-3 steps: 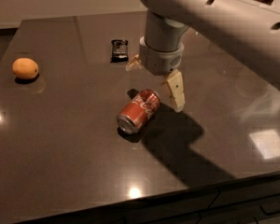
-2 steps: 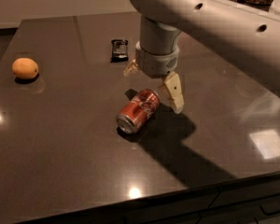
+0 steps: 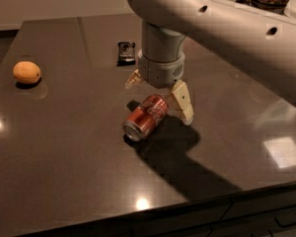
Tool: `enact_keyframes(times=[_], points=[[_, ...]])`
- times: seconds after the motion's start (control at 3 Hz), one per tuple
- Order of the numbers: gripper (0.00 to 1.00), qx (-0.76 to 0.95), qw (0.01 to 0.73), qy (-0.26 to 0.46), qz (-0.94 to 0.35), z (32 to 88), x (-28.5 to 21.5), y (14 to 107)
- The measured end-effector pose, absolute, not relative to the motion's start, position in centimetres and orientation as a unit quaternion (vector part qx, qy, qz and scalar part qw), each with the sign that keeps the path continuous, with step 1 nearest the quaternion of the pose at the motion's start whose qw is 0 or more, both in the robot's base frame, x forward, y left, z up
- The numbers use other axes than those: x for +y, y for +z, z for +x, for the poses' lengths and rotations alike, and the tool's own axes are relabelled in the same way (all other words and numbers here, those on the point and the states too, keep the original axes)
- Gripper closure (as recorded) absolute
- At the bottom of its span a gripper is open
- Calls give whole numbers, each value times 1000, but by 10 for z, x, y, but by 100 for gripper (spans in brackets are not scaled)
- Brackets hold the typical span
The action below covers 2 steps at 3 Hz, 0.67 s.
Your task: Place coke can upright
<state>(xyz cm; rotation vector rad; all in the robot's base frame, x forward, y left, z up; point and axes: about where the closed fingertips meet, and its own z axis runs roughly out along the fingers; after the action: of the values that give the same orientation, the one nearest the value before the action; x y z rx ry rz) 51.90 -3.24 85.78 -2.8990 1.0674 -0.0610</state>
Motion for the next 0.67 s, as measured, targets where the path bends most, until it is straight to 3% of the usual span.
enact_keyframes(times=[0.67], points=[[51,362,30,-4,-932,513,-25,859]])
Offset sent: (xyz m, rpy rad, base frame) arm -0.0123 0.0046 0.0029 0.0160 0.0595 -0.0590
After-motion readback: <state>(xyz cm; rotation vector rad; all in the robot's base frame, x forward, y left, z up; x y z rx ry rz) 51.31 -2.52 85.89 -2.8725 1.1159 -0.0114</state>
